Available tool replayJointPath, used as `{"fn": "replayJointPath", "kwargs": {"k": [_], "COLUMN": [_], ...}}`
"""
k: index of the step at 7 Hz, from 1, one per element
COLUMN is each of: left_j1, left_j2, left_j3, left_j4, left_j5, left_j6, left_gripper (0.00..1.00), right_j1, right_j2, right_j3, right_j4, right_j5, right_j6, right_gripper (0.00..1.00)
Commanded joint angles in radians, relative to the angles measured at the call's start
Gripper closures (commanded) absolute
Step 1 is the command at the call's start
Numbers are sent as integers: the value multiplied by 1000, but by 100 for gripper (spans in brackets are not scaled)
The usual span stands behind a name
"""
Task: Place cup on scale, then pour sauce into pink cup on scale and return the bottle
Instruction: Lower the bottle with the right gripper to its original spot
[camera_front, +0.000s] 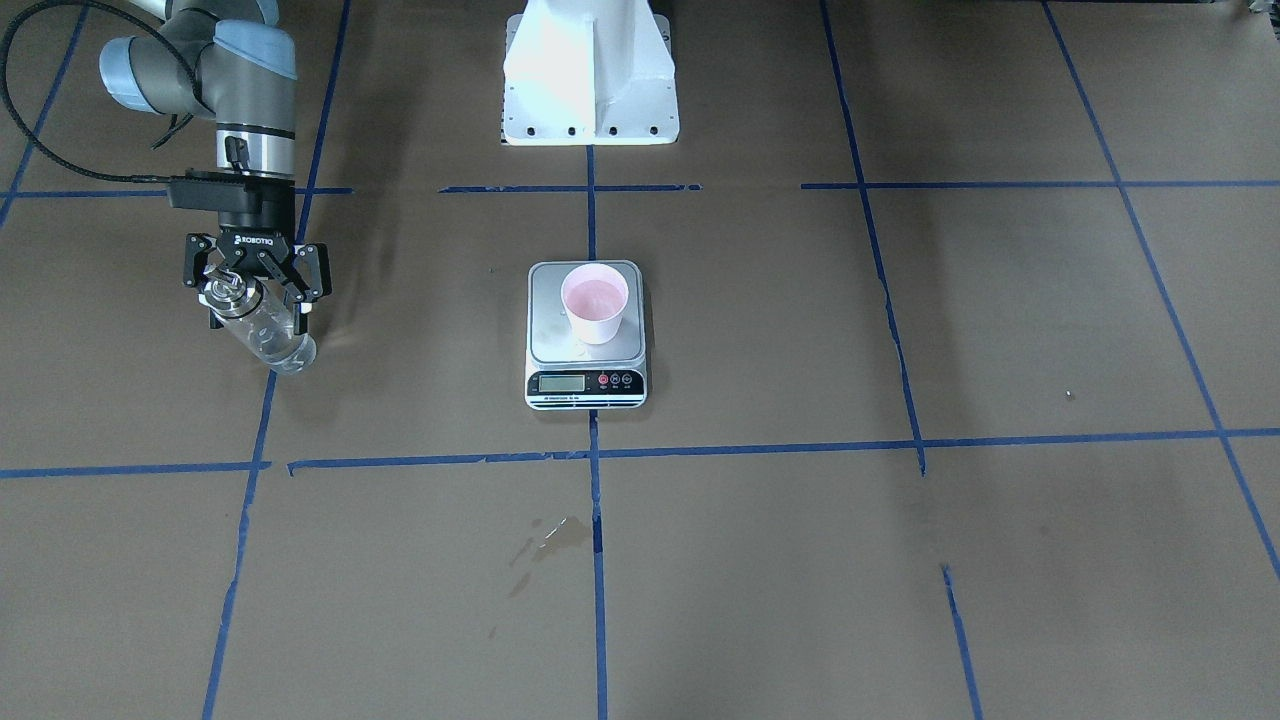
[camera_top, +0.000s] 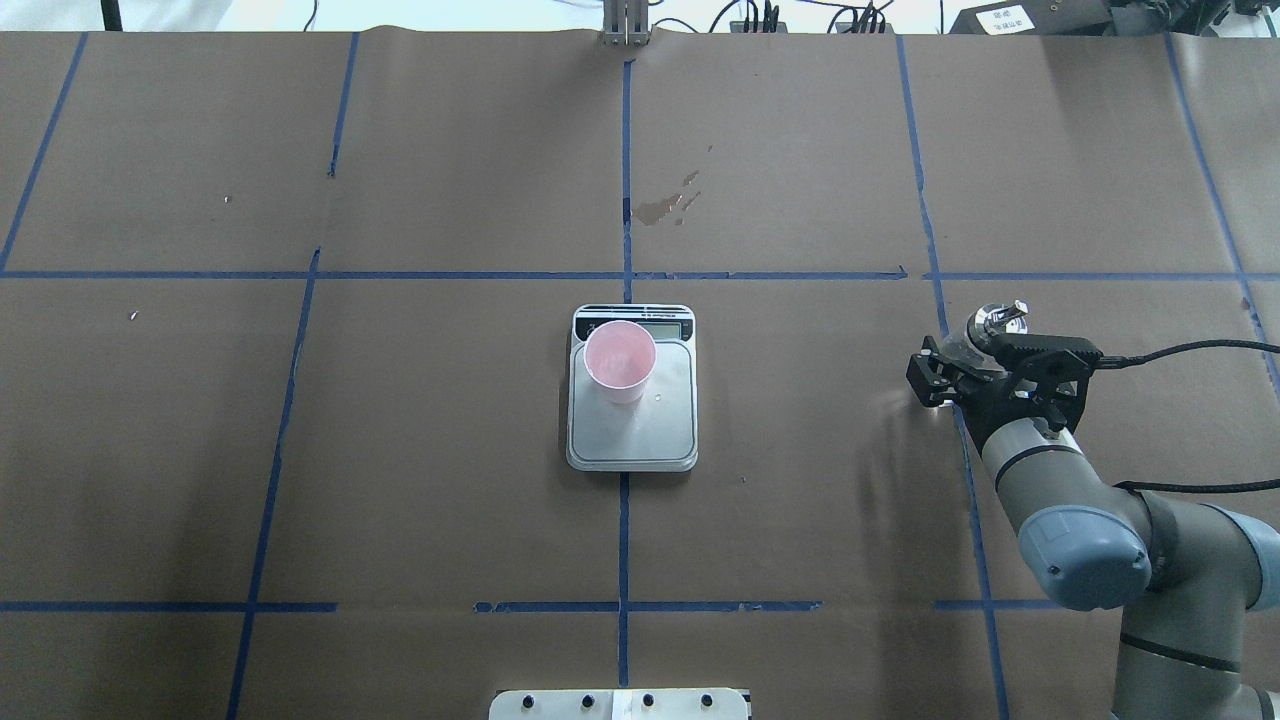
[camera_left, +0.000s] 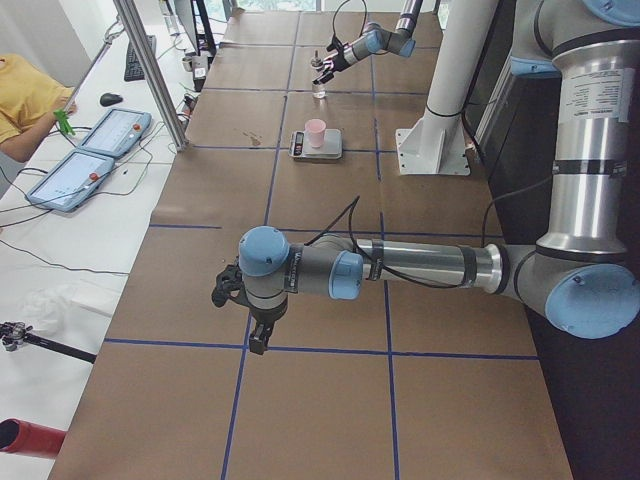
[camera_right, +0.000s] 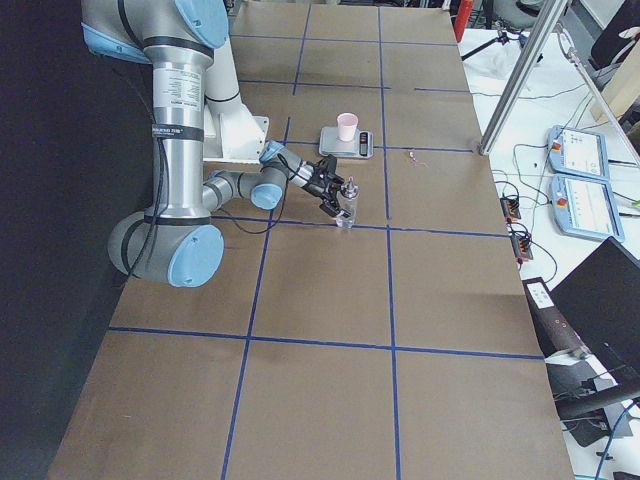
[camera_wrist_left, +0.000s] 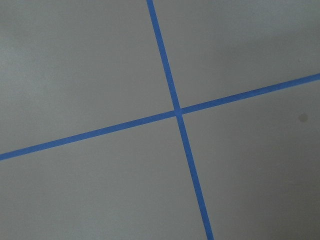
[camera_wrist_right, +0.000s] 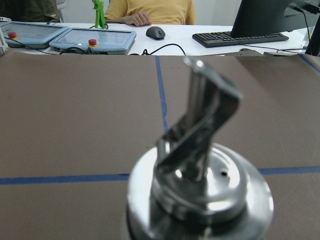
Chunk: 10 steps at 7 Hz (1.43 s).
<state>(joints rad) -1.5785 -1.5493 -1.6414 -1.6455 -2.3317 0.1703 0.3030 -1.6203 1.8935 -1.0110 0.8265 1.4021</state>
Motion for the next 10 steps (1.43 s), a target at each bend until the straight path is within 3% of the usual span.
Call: {"fn": "replayJointPath", "kwargs": {"k": [1,4,7,8,10], "left_j1": [0,0,0,0,2], "left_j2": [0,2,5,5,2], "left_j3": [0,0,0,-2,-3], "left_j4": [1,0,0,0,0], "left_j5": [0,-1,-1,-1,-1], "left_j6": [0,0,2,3,2], "left_gripper": [0,0,0,0,0], "right_j1": [-51,-122,-180,-176,-119], "right_j2": [-6,-56,-197,-246,-357], "right_j3": [1,9,148,162,136], "right_j4": [2,17,18,87,370], "right_j5": [-49,-99,-92,-40,96], "right_j6": [1,3,2,-14,-211], "right_gripper": [0,0,0,0,0]}}
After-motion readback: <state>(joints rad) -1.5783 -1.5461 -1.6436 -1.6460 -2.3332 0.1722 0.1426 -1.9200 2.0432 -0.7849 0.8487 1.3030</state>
